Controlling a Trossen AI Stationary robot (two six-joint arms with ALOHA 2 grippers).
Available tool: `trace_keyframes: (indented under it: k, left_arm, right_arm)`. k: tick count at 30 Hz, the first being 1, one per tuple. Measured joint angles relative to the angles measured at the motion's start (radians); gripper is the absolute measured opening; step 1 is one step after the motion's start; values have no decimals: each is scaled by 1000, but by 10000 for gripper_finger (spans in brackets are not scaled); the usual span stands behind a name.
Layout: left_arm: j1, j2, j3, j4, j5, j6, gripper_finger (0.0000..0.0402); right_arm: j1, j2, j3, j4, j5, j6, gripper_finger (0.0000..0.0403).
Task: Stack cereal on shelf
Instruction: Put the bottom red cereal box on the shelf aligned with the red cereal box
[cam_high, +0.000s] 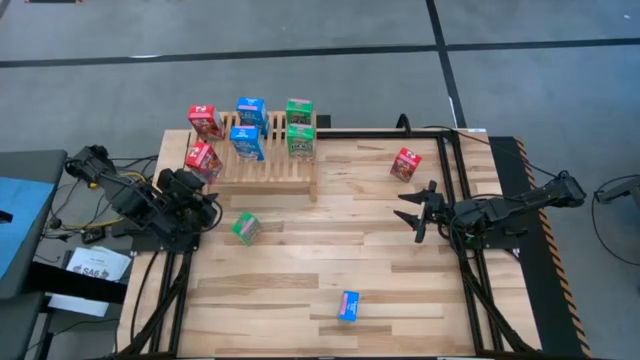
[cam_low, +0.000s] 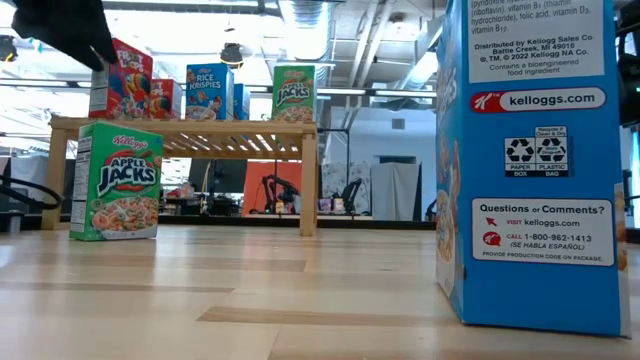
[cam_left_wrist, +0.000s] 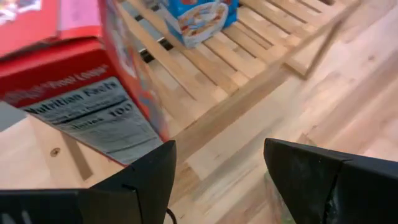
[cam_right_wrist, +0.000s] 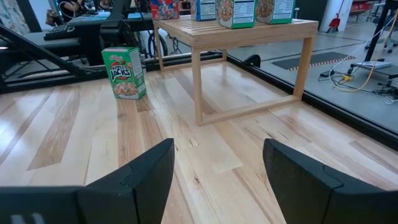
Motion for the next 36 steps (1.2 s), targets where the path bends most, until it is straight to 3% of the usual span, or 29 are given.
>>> trace_keyframes:
  k: [13,36]
  left_arm:
    - [196,0,-1,0,-39,32,233]
    - [435,0,-1,0,-95,138,233]
  right_arm:
    - [0,0,0,0,0,0,272]
    - [0,0,0,0,0,0,272]
